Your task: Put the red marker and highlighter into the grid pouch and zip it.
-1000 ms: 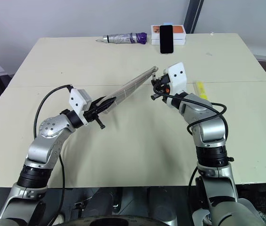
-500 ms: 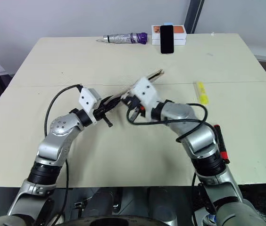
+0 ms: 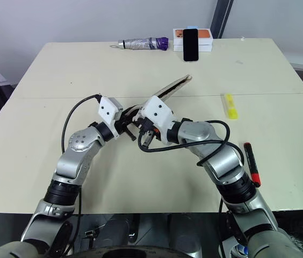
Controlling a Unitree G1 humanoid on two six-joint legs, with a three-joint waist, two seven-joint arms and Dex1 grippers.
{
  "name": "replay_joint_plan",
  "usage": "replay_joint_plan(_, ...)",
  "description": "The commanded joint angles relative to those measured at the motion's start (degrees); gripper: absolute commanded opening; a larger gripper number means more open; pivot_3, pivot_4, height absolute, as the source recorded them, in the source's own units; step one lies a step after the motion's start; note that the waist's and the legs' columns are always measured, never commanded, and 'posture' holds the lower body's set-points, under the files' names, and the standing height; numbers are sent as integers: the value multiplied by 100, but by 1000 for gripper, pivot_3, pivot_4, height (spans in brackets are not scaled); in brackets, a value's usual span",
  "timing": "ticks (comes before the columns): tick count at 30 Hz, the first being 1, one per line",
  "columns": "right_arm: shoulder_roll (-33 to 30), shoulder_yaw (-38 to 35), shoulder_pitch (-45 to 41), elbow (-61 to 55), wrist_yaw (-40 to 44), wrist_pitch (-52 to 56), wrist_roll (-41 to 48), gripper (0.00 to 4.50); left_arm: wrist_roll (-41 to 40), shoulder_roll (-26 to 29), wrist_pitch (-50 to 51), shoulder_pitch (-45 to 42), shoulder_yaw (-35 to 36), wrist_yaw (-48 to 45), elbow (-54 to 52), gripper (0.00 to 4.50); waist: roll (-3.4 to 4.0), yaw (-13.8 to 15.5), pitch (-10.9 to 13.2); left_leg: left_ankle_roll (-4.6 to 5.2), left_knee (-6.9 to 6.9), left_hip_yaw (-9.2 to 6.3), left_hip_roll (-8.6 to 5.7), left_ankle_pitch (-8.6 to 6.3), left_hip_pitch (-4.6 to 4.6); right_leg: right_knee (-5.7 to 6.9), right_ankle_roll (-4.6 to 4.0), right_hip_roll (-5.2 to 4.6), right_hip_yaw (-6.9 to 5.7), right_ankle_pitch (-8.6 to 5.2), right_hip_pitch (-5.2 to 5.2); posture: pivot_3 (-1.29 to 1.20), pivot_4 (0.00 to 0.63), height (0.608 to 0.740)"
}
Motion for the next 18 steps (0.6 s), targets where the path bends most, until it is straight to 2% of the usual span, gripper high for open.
replay_joint_plan(1, 22, 77, -82, -453, 206, -48, 160, 53, 66, -63, -104, -183, 97, 200, -4, 0, 0, -5, 0, 0, 0, 0, 0, 0, 0, 0, 0, 0, 0, 0, 0, 0, 150, 740)
replay_joint_plan(2, -6, 29, -80, -466, 225, -33, 188, 53, 85, -67, -115, -183, 98, 218, 10, 0, 0, -6, 0, 0, -1, 0, 0, 0, 0, 0, 0, 0, 0, 0, 0, 0, 150, 740)
replay_joint_plan(5, -155, -303, -69, -480, 305, 124, 379, 954, 110, -64, -149, -179, 110, 261, 41, 0, 0, -5, 0, 0, 0, 0, 0, 0, 0, 0, 0, 0, 0, 0, -1, 0, 150, 740)
replay_joint_plan(11, -989, -1228, 182, 56, 38, 139, 96, 4163, 312, 169, -348, -174, 75, 223, 96, 0, -2, 108, 1, 1, 8, 0, -2, 0, 0, -4, 1, 0, -3, 0, 8, 0, 150, 740)
replay_joint_plan(12, -1086, -1361, 224, 199, -50, 149, 41, 4467, 350, 228, -394, -163, 50, 188, 101, 0, -2, 121, 1, 1, 9, 0, -3, -1, 0, -5, 1, 1, -3, 0, 9, 0, 150, 740)
replay_joint_plan(15, -1330, -1869, 361, 916, -522, 229, -267, 4467, 293, 396, -384, -110, 69, 35, 59, 0, -2, 129, 1, 2, 8, 3, -3, -1, 0, -7, 1, -1, -2, 0, 10, 0, 150, 740)
replay_joint_plan(18, -1249, -2376, 394, 1557, -1062, 493, -383, 4467, 309, 584, -365, -19, -4, -208, 28, 0, -2, 111, 1, 2, 7, 5, -2, -1, 0, -7, 1, 0, -1, 0, 9, 0, 150, 740)
